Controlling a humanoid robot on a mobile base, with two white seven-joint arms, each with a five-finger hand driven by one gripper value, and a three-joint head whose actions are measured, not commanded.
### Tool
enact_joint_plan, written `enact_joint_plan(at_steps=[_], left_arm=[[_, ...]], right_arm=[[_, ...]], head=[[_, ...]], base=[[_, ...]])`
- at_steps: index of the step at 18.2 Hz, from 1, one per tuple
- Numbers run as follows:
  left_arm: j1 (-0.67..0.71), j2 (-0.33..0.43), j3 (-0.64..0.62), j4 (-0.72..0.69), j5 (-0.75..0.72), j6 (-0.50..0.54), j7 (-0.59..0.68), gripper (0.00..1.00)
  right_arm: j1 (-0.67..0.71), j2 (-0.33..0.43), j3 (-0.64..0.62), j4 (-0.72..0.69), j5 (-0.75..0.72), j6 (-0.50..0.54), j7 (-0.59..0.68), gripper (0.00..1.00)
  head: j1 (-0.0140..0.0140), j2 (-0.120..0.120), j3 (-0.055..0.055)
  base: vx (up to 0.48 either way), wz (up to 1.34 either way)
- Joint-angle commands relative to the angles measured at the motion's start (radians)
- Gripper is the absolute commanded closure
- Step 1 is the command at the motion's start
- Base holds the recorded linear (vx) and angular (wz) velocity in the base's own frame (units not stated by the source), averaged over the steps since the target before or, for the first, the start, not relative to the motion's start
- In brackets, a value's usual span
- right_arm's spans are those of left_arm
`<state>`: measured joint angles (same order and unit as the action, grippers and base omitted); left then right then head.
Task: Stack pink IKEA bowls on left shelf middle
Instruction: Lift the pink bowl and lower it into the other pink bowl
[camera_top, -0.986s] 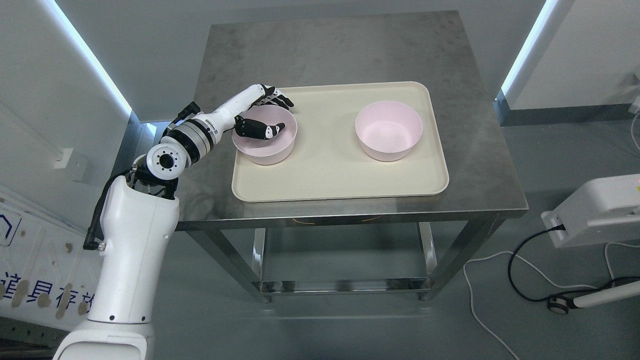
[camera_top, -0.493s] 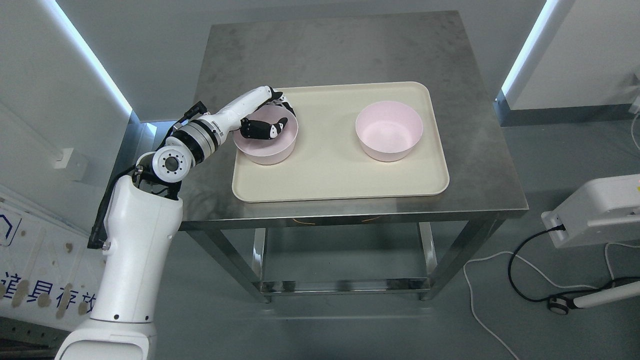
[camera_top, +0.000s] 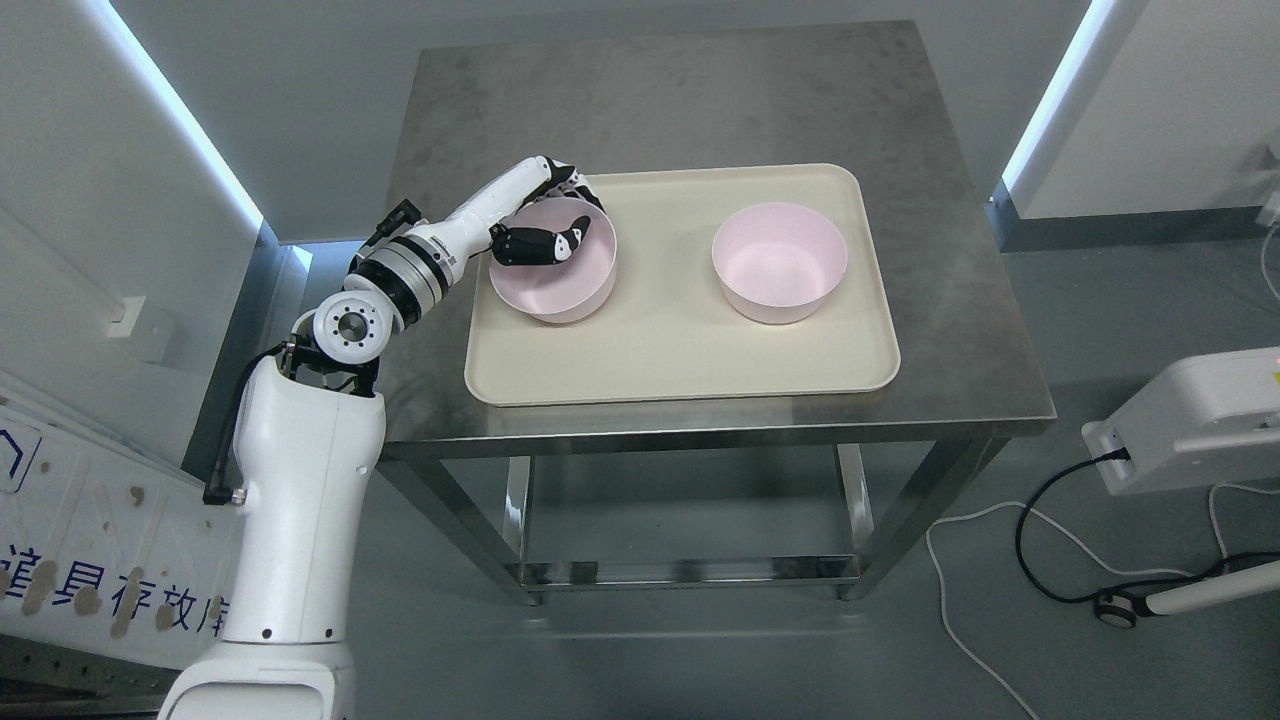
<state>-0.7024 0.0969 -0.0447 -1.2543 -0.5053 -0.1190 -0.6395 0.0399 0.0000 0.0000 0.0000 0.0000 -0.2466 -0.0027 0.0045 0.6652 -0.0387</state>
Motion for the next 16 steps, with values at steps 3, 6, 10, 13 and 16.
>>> enact_joint_plan(at_steps=[3, 6, 10, 13, 16], left_arm=[[-0.02, -0.079, 0.154, -0.019, 0.14, 0.012, -0.003, 1.0], [-0.069, -0.079, 0.143, -0.033, 0.168, 0.018, -0.006, 1.0], [-0.111, -0.079, -0.054, -0.043, 0.172, 0.025, -0.006, 1.0], [-0.134, -0.079, -0.3, -0.043, 0.169, 0.036, 0.01, 0.99], [-0.179, -0.079, -0.472, -0.022, 0.165, 0.076, 0.067, 0.99]], right_arm=[[0.0, -0.017, -0.005, -0.017, -0.002, 0.0, 0.003, 0.0], [0.0, -0.017, -0.005, -0.017, -0.002, 0.0, 0.003, 0.0], [0.0, -0.017, -0.005, -0.017, -0.002, 0.0, 0.003, 0.0], [0.0, -0.017, -0.005, -0.017, -0.002, 0.0, 0.003, 0.0], [0.0, -0.017, -0.005, -0.017, -0.002, 0.0, 0.003, 0.0]], head=[[0.0, 0.0, 0.0], [0.0, 0.0, 0.0], [0.0, 0.0, 0.0], [0.0, 0.0, 0.0], [0.0, 0.0, 0.0]], base=[[0.0, 0.0], [0.0, 0.0], [0.0, 0.0], [0.0, 0.0], [0.0, 0.0]])
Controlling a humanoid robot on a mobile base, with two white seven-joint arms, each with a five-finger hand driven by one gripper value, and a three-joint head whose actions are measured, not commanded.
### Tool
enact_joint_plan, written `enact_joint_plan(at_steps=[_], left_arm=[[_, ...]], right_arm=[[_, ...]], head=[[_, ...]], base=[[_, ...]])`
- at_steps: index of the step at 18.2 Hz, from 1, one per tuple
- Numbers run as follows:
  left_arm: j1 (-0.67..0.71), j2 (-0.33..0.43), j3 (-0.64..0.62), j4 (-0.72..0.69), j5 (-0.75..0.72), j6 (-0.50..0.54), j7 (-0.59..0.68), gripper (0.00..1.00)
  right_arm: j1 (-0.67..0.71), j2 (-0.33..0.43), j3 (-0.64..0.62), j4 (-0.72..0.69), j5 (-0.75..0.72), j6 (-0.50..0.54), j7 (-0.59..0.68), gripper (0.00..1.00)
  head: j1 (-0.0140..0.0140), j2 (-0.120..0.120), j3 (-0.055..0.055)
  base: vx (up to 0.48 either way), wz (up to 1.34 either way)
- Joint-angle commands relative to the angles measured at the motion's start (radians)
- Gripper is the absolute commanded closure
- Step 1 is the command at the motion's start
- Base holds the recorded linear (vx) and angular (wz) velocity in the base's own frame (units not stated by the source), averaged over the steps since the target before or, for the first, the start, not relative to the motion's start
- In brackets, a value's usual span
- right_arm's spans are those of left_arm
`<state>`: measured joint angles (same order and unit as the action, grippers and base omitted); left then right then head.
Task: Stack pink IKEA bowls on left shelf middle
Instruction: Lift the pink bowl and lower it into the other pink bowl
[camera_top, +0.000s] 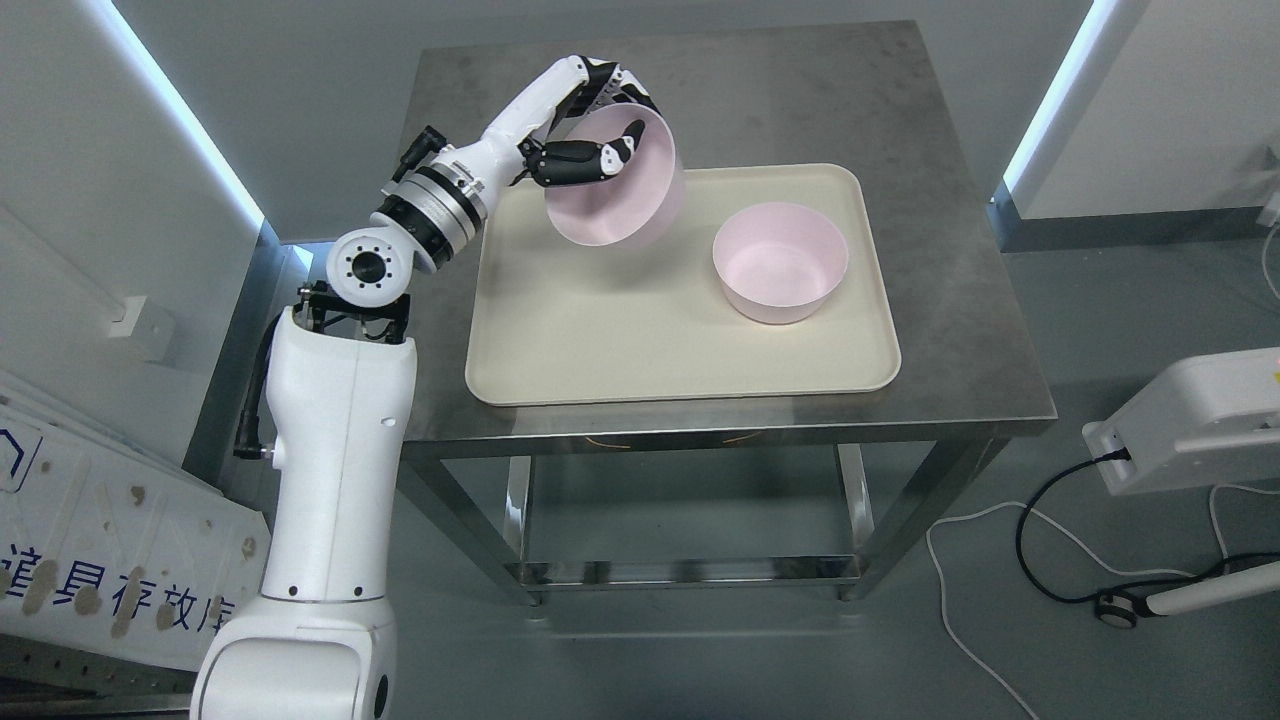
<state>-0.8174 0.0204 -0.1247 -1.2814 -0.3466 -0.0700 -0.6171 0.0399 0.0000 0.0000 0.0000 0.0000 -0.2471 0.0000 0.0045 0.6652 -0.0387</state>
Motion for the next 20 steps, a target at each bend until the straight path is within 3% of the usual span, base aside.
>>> enact_joint_plan(at_steps=[1, 8, 18, 19, 20], left_arm=[[-0.087, -0.003, -0.426, 0.036, 0.006, 0.041, 0.057, 0.99], [-0.129, -0.003, -0.467, 0.171, 0.003, 0.047, 0.08, 0.99], [-0.132, -0.003, -0.443, 0.189, 0.001, 0.047, 0.132, 0.96], [-0.132, -0.003, -0.441, 0.194, 0.001, 0.045, 0.141, 0.93], [-0.134, -0.003, -0.435, 0.198, 0.001, 0.044, 0.157, 0.83]], right_arm=[[0.0, -0.017, -0.005, -0.017, -0.002, 0.0, 0.0, 0.0], [0.0, -0.017, -0.005, -0.017, -0.002, 0.0, 0.0, 0.0], [0.0, -0.017, -0.005, -0.017, -0.002, 0.0, 0.0, 0.0], [0.0, -0.017, -0.005, -0.017, -0.002, 0.0, 0.0, 0.0], [0.0, -0.017, -0.005, -0.017, -0.002, 0.0, 0.0, 0.0]], head=[[0.0, 0.0, 0.0], [0.0, 0.0, 0.0], [0.0, 0.0, 0.0], [0.0, 0.0, 0.0], [0.0, 0.0, 0.0]], base=[[0.0, 0.0], [0.0, 0.0], [0.0, 0.0], [0.0, 0.0], [0.0, 0.0]])
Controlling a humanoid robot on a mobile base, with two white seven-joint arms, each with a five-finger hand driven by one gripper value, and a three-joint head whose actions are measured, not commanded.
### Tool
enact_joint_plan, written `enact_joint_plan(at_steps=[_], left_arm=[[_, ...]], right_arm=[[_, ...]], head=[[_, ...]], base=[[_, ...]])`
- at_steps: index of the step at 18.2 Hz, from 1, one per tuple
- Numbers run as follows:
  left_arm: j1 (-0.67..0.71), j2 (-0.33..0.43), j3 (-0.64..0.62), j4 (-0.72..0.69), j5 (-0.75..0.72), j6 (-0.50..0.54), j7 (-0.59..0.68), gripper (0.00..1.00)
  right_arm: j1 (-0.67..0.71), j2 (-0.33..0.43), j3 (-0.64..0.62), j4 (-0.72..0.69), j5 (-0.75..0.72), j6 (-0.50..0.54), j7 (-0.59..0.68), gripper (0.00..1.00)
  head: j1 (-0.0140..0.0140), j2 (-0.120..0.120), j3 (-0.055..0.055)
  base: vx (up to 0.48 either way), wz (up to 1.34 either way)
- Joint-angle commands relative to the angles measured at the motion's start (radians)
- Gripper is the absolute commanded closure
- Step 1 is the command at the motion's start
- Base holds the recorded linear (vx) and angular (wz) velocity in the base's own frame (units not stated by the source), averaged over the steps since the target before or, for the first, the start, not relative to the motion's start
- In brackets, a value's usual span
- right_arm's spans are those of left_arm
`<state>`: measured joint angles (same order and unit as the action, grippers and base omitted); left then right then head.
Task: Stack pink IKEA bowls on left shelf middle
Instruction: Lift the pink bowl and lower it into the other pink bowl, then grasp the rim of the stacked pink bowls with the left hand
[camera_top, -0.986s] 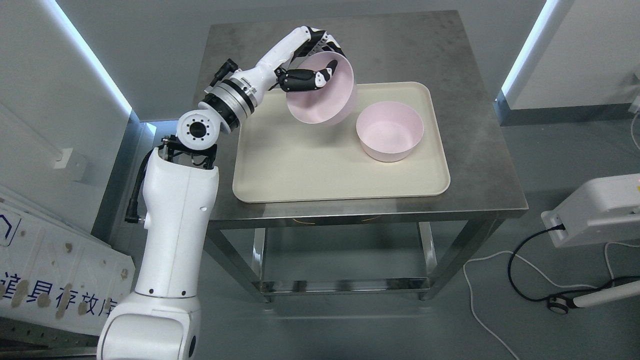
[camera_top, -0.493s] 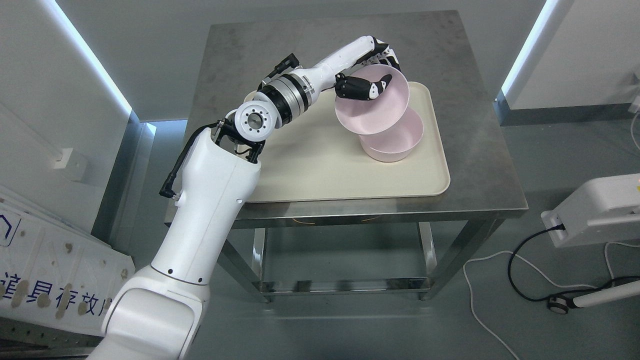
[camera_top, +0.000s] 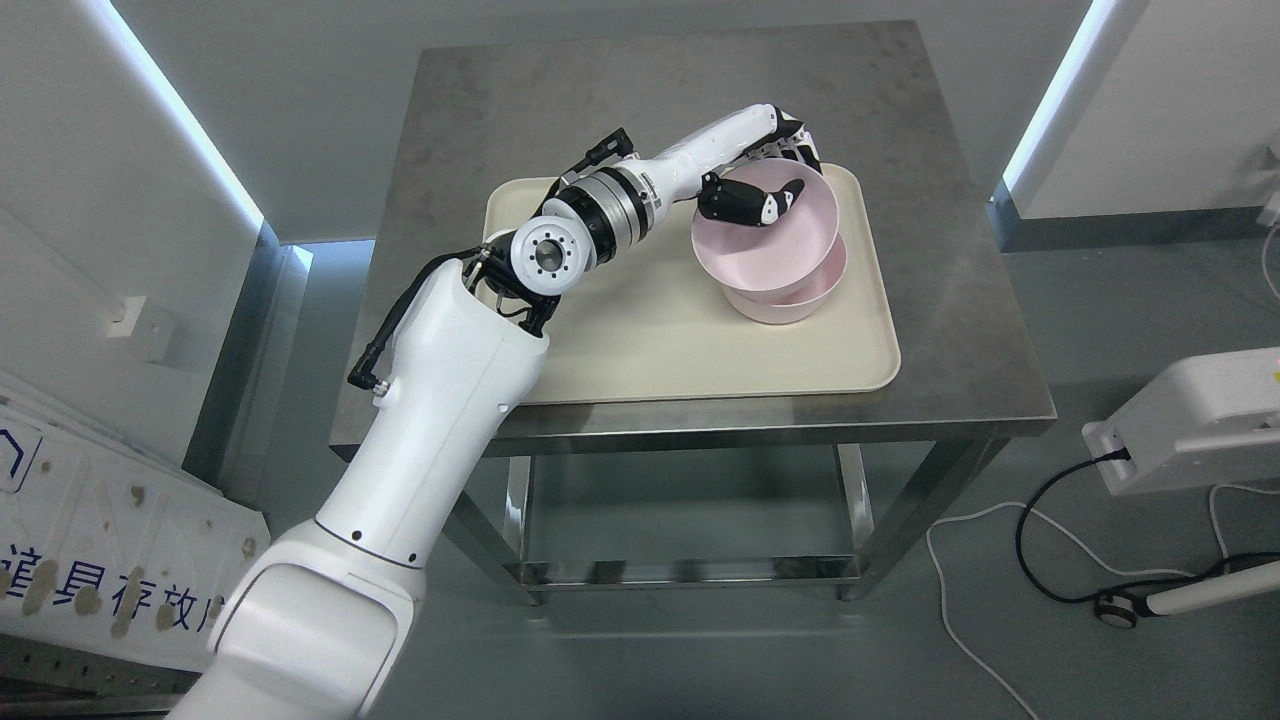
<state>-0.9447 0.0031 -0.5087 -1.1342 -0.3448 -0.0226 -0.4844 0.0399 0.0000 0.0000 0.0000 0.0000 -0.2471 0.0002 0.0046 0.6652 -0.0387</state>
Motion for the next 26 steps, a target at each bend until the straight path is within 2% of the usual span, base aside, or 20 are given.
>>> enact_joint_plan(at_steps=[1, 2, 6, 8, 10, 11, 14, 15, 18, 20, 22, 26], left_arm=[[-0.006, 0.014, -0.048, 0.051, 0.0, -0.003, 0.029, 0.69], [-0.006, 0.014, -0.047, 0.051, 0.0, -0.005, 0.029, 0.62], [-0.006, 0.014, -0.01, 0.042, 0.006, -0.01, 0.03, 0.62], [-0.003, 0.014, 0.074, 0.002, 0.027, -0.057, 0.029, 0.59], [0.032, 0.014, 0.153, -0.064, 0.149, -0.13, 0.03, 0.55], [0.061, 0.014, 0.171, -0.094, 0.206, -0.158, 0.036, 0.5], [0.164, 0.014, 0.147, -0.232, 0.213, -0.161, 0.049, 0.18], [0.182, 0.014, 0.1, -0.237, 0.202, -0.16, 0.047, 0.16], [0.213, 0.014, 0.053, -0.242, 0.023, -0.158, 0.034, 0.17], [0.216, 0.014, 0.058, -0.249, -0.08, -0.157, -0.069, 0.19], [0.216, 0.014, 0.064, -0.272, -0.111, -0.139, -0.146, 0.22], [0.216, 0.014, 0.087, -0.296, -0.114, -0.112, -0.152, 0.23]], right_arm=[[0.0, -0.017, -0.005, -0.017, -0.002, 0.0, 0.0, 0.0], [0.0, -0.017, -0.005, -0.017, -0.002, 0.0, 0.0, 0.0], [0.0, -0.017, -0.005, -0.017, -0.002, 0.0, 0.0, 0.0], [0.0, -0.017, -0.005, -0.017, -0.002, 0.0, 0.0, 0.0], [0.0, -0.017, -0.005, -0.017, -0.002, 0.0, 0.0, 0.0], [0.0, -0.017, -0.005, -0.017, -0.002, 0.0, 0.0, 0.0], [0.0, -0.017, -0.005, -0.017, -0.002, 0.0, 0.0, 0.0], [0.0, -0.017, -0.005, -0.017, -0.002, 0.0, 0.0, 0.0], [0.0, -0.017, -0.005, -0.017, -0.002, 0.0, 0.0, 0.0], [0.0, -0.017, -0.005, -0.017, -0.002, 0.0, 0.0, 0.0], [0.0, -0.017, -0.005, -0.017, -0.002, 0.0, 0.0, 0.0], [0.0, -0.017, -0.005, -0.017, -0.002, 0.0, 0.0, 0.0]], head=[[0.0, 0.0, 0.0], [0.0, 0.0, 0.0], [0.0, 0.0, 0.0], [0.0, 0.0, 0.0], [0.0, 0.0, 0.0], [0.0, 0.0, 0.0], [0.0, 0.0, 0.0], [0.0, 0.0, 0.0], [0.0, 0.0, 0.0], [0.0, 0.0, 0.0], [0.0, 0.0, 0.0], [0.0, 0.0, 0.0]], base=[[0.0, 0.0], [0.0, 0.0], [0.0, 0.0], [0.0, 0.0], [0.0, 0.0], [0.0, 0.0], [0.0, 0.0], [0.0, 0.0], [0.0, 0.0], [0.0, 0.0], [0.0, 0.0], [0.0, 0.0]])
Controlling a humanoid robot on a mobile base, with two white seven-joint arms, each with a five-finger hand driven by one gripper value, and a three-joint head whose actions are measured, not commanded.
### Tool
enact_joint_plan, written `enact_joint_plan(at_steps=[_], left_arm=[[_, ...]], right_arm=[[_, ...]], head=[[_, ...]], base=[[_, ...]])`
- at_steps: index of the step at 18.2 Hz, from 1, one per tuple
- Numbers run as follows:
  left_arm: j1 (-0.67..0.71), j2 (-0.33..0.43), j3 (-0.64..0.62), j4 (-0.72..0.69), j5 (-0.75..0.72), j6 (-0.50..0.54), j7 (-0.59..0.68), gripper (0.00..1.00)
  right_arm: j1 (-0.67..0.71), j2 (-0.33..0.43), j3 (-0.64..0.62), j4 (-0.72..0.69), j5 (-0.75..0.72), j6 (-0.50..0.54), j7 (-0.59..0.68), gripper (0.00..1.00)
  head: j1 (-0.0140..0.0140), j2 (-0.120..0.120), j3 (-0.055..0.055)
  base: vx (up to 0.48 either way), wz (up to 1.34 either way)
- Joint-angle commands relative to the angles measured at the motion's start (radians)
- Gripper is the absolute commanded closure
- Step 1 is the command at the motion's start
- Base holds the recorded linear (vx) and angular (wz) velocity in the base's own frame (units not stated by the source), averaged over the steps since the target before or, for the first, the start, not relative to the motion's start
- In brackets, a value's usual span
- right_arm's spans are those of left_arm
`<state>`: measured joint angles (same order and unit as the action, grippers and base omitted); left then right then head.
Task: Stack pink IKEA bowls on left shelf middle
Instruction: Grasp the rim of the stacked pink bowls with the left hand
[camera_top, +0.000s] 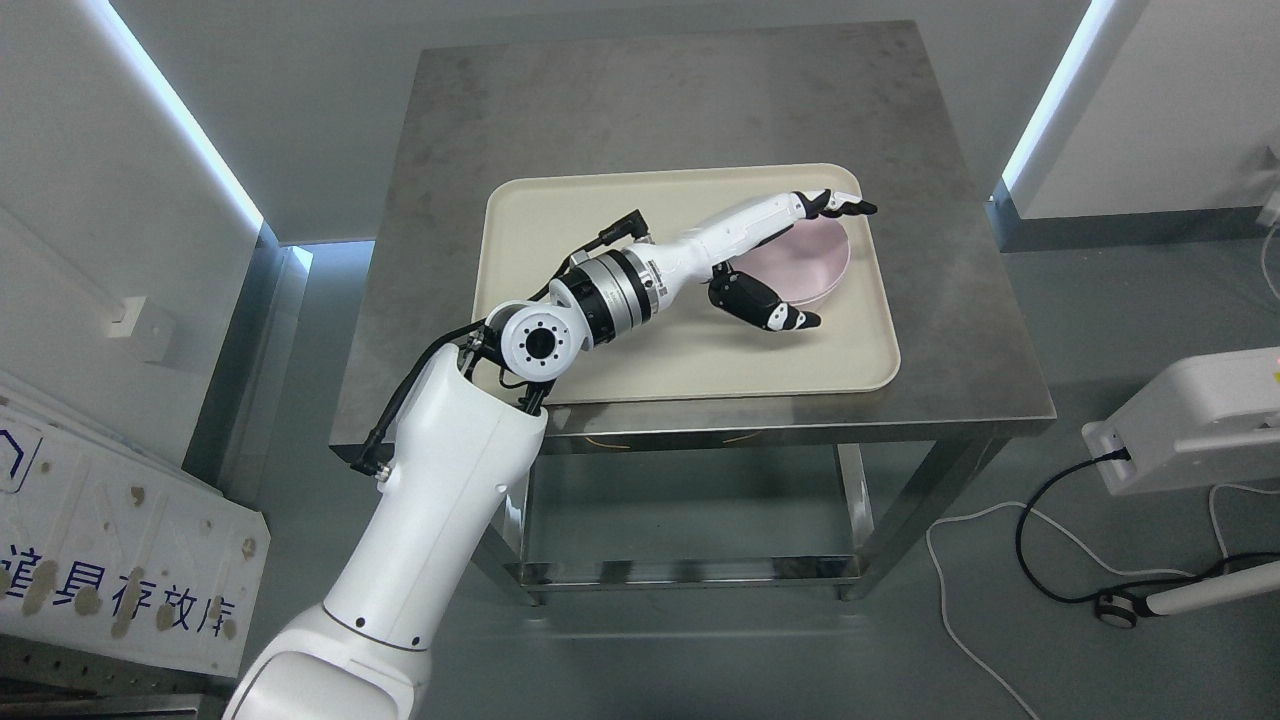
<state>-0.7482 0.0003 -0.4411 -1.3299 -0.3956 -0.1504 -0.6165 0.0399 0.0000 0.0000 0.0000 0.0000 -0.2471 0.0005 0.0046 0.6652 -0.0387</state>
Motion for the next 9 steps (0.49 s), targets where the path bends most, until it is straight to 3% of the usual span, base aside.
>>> enact_joint_plan(at_steps=[1, 5, 9], left_arm=[[0.02, 0.026, 0.018, -0.1, -0.078, 0.017, -0.02, 0.26], [0.023, 0.075, 0.028, -0.1, -0.137, 0.092, -0.02, 0.31], [0.023, 0.095, 0.022, -0.101, -0.14, 0.089, -0.069, 0.4]], right_arm=[[0.0, -0.017, -0.005, -0.017, -0.002, 0.0, 0.0, 0.0], [0.0, -0.017, -0.005, -0.017, -0.002, 0.0, 0.0, 0.0], [0.0, -0.017, -0.005, -0.017, -0.002, 0.0, 0.0, 0.0]], head=[[0.0, 0.0, 0.0], [0.0, 0.0, 0.0], [0.0, 0.0, 0.0]], base=[[0.0, 0.0], [0.0, 0.0], [0.0, 0.0]])
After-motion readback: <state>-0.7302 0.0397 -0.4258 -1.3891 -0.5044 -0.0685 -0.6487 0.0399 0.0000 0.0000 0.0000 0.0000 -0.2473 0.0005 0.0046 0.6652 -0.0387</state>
